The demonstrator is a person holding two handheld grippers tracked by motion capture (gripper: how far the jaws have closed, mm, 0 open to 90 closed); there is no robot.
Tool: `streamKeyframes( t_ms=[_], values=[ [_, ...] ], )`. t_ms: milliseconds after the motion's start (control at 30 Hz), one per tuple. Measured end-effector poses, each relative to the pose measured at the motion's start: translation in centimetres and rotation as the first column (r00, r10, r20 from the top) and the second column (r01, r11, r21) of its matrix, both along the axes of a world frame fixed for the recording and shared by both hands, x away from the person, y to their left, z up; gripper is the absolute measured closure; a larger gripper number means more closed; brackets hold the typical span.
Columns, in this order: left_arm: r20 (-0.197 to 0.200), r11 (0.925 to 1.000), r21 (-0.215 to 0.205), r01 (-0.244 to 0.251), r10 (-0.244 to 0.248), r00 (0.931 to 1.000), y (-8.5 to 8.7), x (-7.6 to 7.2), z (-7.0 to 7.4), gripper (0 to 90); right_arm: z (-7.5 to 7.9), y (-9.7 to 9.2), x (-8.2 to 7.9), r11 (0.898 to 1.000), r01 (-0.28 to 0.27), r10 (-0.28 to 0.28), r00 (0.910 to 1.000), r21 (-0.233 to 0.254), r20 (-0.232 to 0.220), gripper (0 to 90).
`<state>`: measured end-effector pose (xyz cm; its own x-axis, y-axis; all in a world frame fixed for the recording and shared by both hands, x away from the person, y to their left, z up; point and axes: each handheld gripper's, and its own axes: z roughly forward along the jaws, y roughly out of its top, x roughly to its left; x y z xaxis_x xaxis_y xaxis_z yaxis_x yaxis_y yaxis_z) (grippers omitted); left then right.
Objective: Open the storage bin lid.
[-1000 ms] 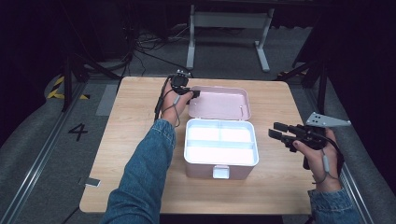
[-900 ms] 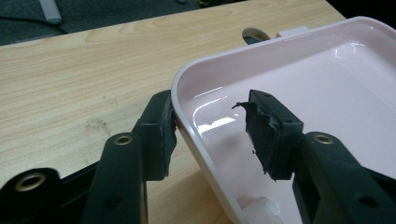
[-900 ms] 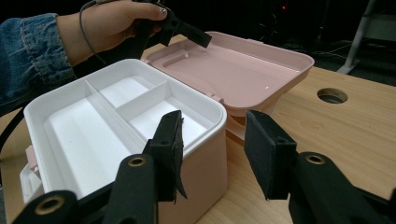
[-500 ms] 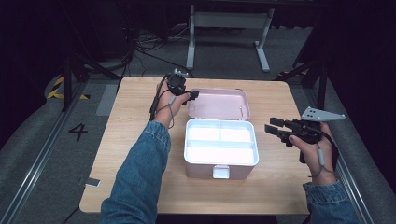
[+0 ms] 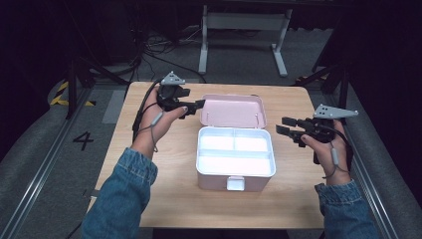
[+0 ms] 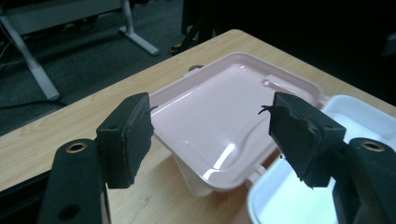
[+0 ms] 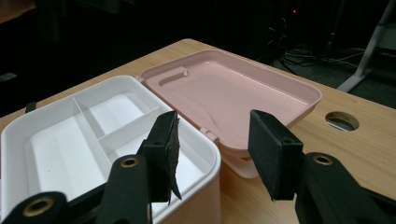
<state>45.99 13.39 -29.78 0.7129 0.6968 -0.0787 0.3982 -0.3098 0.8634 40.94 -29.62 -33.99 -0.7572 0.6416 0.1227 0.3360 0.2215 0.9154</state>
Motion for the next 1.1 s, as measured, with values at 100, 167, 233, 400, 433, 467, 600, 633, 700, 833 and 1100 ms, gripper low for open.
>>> streamKeyframes(
  t_ms=[100, 167, 233, 400, 433, 467, 600, 633, 700, 833, 1100],
  values=[
    [0.006, 0.9997, -0.011, 0.021, -0.021, 0.9998, 0.8, -1.6, 0.3, 30.2, 0.0, -0.3, -0.1, 1.000, 0.005, -0.005, 1.0000, -0.002, -0.004, 53.1],
    [0.010, 0.9995, -0.002, 0.031, -0.031, 0.9995, 1.3, -2.6, 0.3, 30.1, 0.0, -0.6, -0.2, 1.000, 0.009, -0.009, 0.9999, -0.002, -0.010, 52.6],
    [0.012, 0.9995, 0.003, 0.032, -0.032, 0.9994, 1.9, -3.5, 0.2, 30.1, 0.0, -1.0, -0.3, 1.000, 0.017, -0.017, 0.9998, -0.006, -0.014, 52.1],
    [0.017, 0.9981, -0.047, 0.040, -0.039, 0.9991, 3.4, -5.3, -0.2, 30.1, -0.2, -1.8, -0.6, 0.999, 0.031, -0.031, 0.9991, -0.019, -0.030, 51.3],
    [0.023, 0.9980, -0.051, 0.038, -0.037, 0.9991, 3.6, -5.6, -0.3, 30.1, -0.2, -1.9, -0.6, 0.999, 0.039, -0.040, 0.9988, -0.016, -0.030, 51.3],
    [0.019, 0.9979, -0.054, 0.037, -0.036, 0.9992, 3.9, -6.0, -0.5, 30.1, -0.3, -2.1, -0.7, 0.999, 0.046, -0.046, 0.9985, -0.019, -0.028, 51.5],
    [0.023, 0.9989, -0.041, 0.023, -0.022, 0.9995, 5.0, -7.6, -1.3, 29.9, -0.4, -2.5, -1.1, 0.998, 0.058, -0.058, 0.9980, -0.019, -0.024, 51.6],
    [0.026, 0.9992, -0.036, 0.018, -0.017, 0.9995, 5.2, -7.9, -1.5, 29.9, -0.4, -2.6, -1.2, 0.998, 0.060, -0.061, 0.9979, -0.019, -0.025, 51.6],
    [0.024, 0.9995, -0.031, 0.002, -0.002, 0.9997, 5.7, -8.4, -1.9, 29.9, -0.5, -2.8, -1.4, 0.997, 0.068, -0.069, 0.9972, -0.024, -0.030, 51.5],
    [0.024, 0.9994, 0.005, -0.034, 0.034, 0.9991, 6.4, -9.0, -2.8, 29.9, -0.7, -3.0, -1.7, 0.997, 0.074, -0.075, 0.9965, -0.029, -0.038, 51.4],
    [-0.019, 0.9952, 0.097, -0.014, 0.016, 0.9997, 6.3, -9.0, -4.5, 29.5, -1.0, -3.9, -2.2, 0.994, 0.099, -0.101, 0.9936, -0.039, -0.051, 51.4]
  ],
)
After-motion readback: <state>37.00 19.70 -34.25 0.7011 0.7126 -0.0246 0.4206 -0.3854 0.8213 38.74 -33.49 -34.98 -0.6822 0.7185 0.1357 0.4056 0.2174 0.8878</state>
